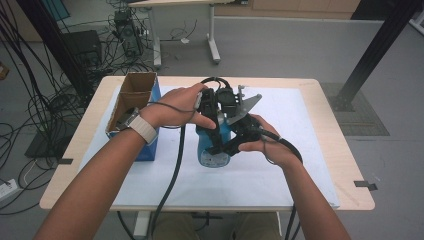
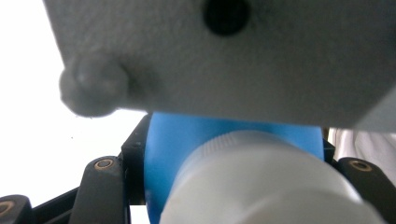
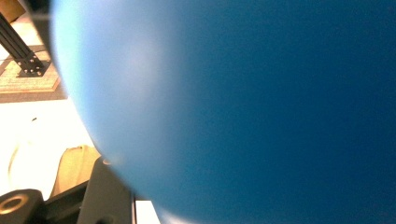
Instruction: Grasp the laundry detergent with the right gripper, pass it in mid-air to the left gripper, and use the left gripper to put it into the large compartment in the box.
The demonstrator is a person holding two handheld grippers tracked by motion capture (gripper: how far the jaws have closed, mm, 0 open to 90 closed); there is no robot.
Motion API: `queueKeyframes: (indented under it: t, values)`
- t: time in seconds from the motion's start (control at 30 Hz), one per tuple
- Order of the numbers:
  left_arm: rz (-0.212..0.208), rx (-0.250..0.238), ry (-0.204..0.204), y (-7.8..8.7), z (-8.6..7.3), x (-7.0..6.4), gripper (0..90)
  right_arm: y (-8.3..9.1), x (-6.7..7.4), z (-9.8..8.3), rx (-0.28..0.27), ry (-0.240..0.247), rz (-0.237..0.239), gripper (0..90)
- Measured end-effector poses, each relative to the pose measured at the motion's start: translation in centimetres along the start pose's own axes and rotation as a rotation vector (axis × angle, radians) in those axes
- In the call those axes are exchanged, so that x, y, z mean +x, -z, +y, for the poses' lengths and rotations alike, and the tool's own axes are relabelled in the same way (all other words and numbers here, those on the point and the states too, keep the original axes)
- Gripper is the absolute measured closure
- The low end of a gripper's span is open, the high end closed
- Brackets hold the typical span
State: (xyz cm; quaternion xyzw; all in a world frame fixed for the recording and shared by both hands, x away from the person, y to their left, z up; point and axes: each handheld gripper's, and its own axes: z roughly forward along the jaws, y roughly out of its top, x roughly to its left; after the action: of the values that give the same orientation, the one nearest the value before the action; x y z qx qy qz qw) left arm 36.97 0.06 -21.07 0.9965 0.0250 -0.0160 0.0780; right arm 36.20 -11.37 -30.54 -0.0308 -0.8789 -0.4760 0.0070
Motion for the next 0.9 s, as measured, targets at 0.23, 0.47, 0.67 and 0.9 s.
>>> queueKeyframes:
  t: [0.23,0.47,0.67,0.9]
  values:
    - [0.002,0.000,-0.001,0.01,0.02,-0.01,39.1,0.00,-0.04,-0.02,0.000,0.000,-0.002,43.6]
    - [0.010,-0.002,-0.001,0.14,0.05,-0.09,39.1,0.03,-0.03,0.06,-0.005,0.004,-0.005,43.5]
    - [0.014,0.002,-0.006,0.34,0.06,-0.18,39.2,0.06,-0.03,0.22,-0.010,0.013,-0.001,43.3]
    - [0.020,-0.009,0.000,0.53,-0.17,-0.24,39.2,0.55,-0.38,0.18,-0.045,-0.023,-0.021,13.3]
